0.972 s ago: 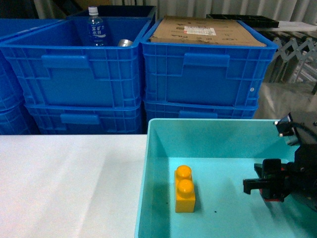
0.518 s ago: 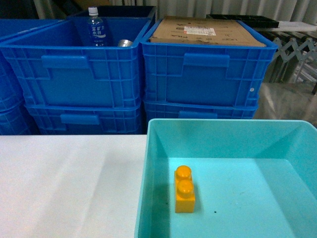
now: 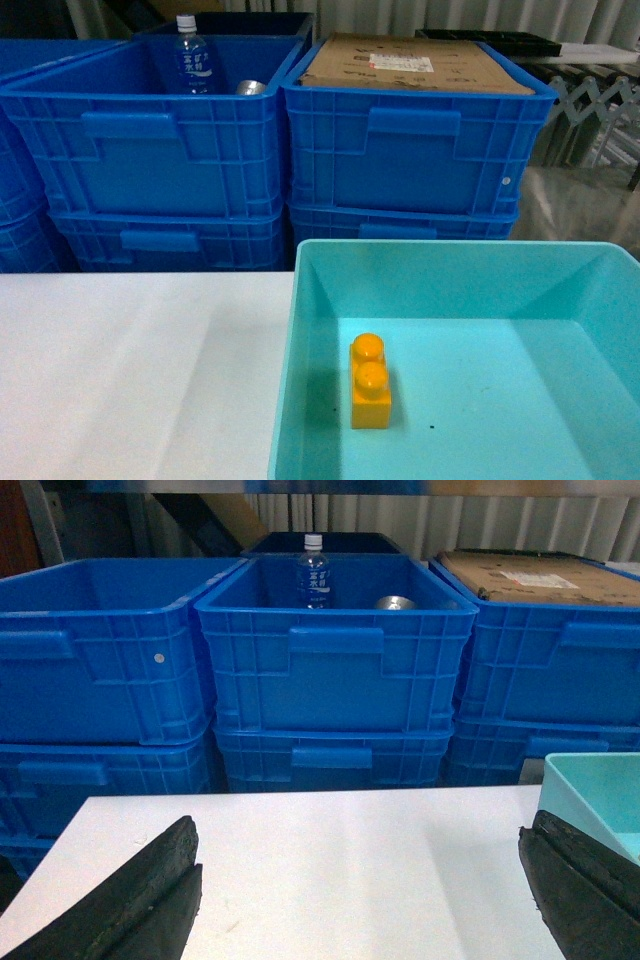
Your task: Pick red block from blue box to shelf
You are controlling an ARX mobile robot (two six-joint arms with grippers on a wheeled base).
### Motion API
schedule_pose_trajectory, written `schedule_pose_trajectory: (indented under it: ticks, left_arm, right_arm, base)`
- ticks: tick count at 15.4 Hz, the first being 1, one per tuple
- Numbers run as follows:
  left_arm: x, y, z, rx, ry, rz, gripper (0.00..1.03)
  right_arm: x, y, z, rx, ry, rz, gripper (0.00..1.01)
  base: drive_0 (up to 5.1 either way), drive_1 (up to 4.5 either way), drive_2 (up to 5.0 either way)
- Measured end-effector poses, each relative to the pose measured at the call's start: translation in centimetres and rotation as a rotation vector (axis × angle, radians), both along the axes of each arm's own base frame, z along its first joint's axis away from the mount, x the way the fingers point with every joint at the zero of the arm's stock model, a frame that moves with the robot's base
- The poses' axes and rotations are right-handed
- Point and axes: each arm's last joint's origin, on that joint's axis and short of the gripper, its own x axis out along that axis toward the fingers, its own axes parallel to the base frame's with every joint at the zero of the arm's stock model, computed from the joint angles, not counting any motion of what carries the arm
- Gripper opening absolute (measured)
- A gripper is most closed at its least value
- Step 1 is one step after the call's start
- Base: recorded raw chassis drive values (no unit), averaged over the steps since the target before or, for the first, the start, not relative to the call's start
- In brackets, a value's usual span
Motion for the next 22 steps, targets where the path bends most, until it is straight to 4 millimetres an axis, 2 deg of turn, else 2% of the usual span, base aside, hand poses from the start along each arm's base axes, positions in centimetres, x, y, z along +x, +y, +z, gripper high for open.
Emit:
schedule_pose_trajectory:
  ticks: [2, 5, 7, 9, 22]
  left_arm:
    - [0.0, 0.0, 0.0, 0.000, 0.000, 0.000, 0.98]
    - [0.0, 0.0, 0.0, 0.000, 0.000, 0.000, 0.98]
    - [0.0, 0.0, 0.0, 0.000, 0.000, 0.000, 0.98]
    - [0.0, 0.0, 0.0, 0.000, 0.000, 0.000, 0.98]
    - [0.0, 0.0, 0.0, 0.000, 0.000, 0.000, 0.98]
  right_arm:
    - [-0.7, 0.0, -0.9, 0.021, -0.026, -0.007, 0.28]
    - [0.0, -0.4, -2.5, 0.039, 0.074, -0.018, 0.28]
    - [-0.1, -0.5, -2.5, 0.058, 0.067, -0.002, 0.28]
    - [-0.5, -1.6, -3.4, 0.101, 0.090, -0.009, 0.28]
    - [-1.1, -1.5, -2.9, 0.084, 0.053, -0.008, 0.28]
  base:
    - [0.0, 0.00, 0.0]
    - [0.0, 0.00, 0.0]
    - [0.0, 0.00, 0.0]
    - [0.0, 0.00, 0.0]
    - [-0.2, -0.20, -0.2]
